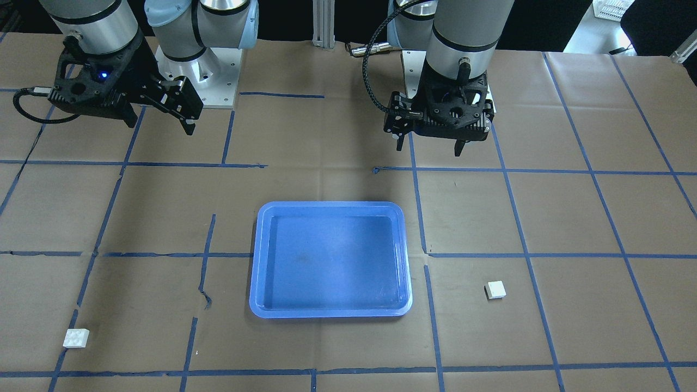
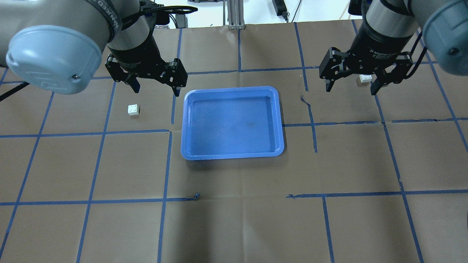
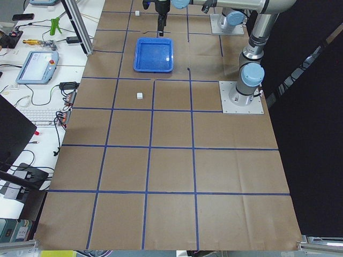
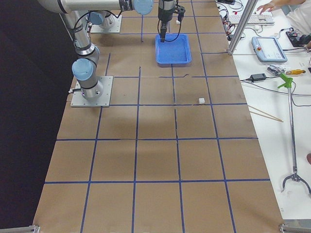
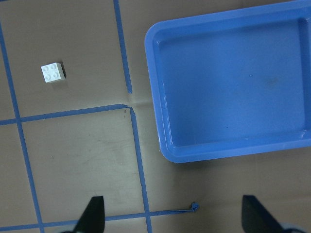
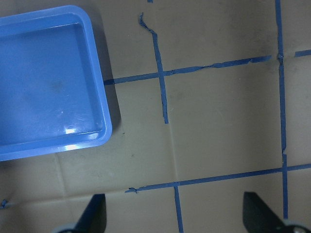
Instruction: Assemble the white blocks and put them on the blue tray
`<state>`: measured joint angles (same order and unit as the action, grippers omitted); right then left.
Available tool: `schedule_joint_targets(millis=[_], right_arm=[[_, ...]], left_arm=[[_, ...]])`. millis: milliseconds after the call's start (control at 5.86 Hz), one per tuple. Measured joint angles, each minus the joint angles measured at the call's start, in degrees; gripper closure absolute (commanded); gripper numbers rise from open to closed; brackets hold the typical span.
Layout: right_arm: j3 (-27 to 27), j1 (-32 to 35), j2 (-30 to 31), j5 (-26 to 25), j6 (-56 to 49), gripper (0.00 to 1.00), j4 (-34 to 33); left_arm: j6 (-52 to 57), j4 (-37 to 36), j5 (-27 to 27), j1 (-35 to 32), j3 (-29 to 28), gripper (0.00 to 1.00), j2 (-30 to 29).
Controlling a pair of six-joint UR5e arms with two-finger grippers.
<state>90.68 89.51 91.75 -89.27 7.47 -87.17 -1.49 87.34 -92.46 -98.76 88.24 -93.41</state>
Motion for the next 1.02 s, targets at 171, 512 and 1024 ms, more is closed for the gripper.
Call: schedule_joint_targets(millis=[171, 512, 1024], right_arm=[[0.05, -0.03, 0.04, -0.05, 0.0, 0.0, -0.02], [0.04, -0.04, -0.01, 0.04, -0.01, 0.0, 0.23], [-0.18, 0.0, 0.01, 0.37, -4.93, 0.0, 0.21]], left_arm=[[0.0, 0.44, -0.06, 0.0, 0.17, 0.01, 0.81], [0.3, 4.37, -0.12, 0.54, 0.66, 0.01, 3.87], [3.41, 4.6, -1.59, 9.68, 1.07, 0.01, 1.95]])
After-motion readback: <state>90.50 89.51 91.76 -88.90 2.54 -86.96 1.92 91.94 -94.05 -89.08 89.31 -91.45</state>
